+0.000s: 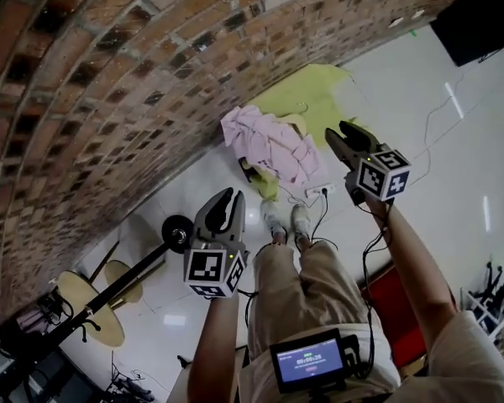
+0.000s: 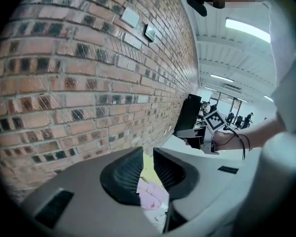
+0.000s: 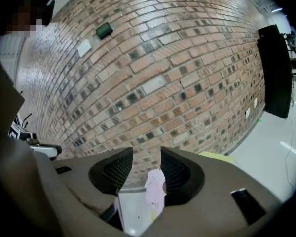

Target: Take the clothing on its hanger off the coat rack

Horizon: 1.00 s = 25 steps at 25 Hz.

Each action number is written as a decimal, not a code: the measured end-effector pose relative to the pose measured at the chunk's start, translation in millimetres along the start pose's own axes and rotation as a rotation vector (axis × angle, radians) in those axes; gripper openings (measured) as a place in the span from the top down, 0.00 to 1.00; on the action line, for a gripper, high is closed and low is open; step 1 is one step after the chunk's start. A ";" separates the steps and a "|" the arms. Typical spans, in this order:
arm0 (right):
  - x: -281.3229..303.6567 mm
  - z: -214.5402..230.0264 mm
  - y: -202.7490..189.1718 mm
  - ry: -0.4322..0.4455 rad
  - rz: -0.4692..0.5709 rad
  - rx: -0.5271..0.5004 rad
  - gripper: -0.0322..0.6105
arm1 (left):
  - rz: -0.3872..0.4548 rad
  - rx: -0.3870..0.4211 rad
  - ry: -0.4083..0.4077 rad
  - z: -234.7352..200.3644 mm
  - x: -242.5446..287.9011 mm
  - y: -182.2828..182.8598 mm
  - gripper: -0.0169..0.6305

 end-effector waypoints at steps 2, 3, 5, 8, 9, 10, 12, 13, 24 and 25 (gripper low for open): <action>-30.6 -21.0 31.6 0.014 0.054 -0.008 0.69 | 0.032 0.013 -0.001 11.9 -31.8 12.0 0.87; -46.3 -30.7 45.1 0.021 0.075 -0.012 0.69 | 0.045 0.014 0.000 17.9 -47.7 16.5 0.87; -77.6 -48.1 68.2 0.034 0.109 -0.018 0.69 | 0.069 0.010 0.005 30.5 -79.3 23.2 0.87; -117.7 -69.9 98.9 0.055 0.152 -0.027 0.69 | 0.110 0.012 0.014 49.8 -125.0 31.1 0.87; -129.8 -77.1 107.1 0.061 0.165 -0.032 0.69 | 0.122 0.016 0.017 56.2 -140.3 32.4 0.87; -142.6 -85.3 113.3 0.066 0.174 -0.038 0.69 | 0.130 0.019 0.019 62.7 -156.2 32.4 0.87; -168.3 -103.5 122.5 0.078 0.182 -0.059 0.70 | 0.143 0.014 0.021 75.2 -187.1 29.3 0.87; -178.7 -112.6 128.0 0.087 0.186 -0.078 0.70 | 0.153 0.008 0.023 79.9 -200.3 27.5 0.87; -236.9 -215.6 180.2 0.161 0.236 -0.326 0.70 | 0.252 -0.057 0.083 60.4 -280.4 22.8 0.87; -239.0 -225.6 183.8 0.164 0.240 -0.338 0.70 | 0.258 -0.065 0.087 55.6 -289.3 22.9 0.87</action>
Point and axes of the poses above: the fingertips, and each gripper's own axes: x forward along the fingers, z to its right, y out of its top, the point moved 7 cm from there along -x, backward along the fingers, and after that the axes turned 15 degrees about -x, right-handed, at the moved point
